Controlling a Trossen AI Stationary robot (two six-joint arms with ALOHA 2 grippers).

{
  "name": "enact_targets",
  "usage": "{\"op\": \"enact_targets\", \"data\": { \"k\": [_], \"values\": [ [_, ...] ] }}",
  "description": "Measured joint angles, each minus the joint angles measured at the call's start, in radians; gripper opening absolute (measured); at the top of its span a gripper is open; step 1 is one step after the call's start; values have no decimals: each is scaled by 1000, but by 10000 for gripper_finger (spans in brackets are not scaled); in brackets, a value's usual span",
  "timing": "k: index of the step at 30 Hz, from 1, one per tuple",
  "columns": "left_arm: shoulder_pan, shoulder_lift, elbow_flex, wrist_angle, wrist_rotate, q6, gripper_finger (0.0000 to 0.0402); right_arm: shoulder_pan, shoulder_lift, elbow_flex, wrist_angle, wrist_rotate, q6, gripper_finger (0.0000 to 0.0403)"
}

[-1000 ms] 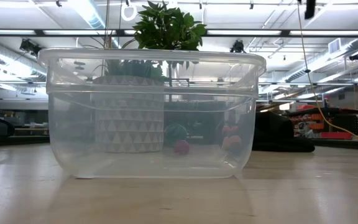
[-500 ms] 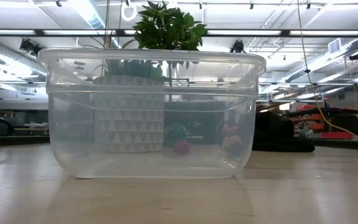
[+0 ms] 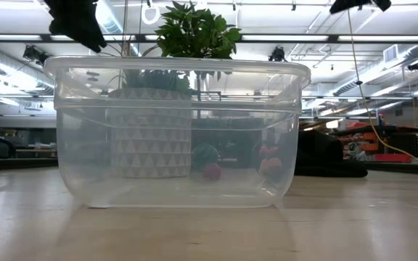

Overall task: Pick and placing Produce into tupperware
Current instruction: Put the apple into the transparent bin

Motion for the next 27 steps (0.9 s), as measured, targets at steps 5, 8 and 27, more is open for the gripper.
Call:
{"op": "enact_targets", "data": {
  "k": [5, 8, 27],
  "values": [
    [34, 0, 0, 14, -4, 7, 189, -103, 110, -67, 0, -29, -12, 19],
    [57, -1, 0, 17, -4, 11, 189, -219, 212, -84, 20, -100, -22, 25],
    [77, 0, -1, 42, -5, 60, 181, -812, 704, 15, 137, -804, -86, 75]
  ]
}}
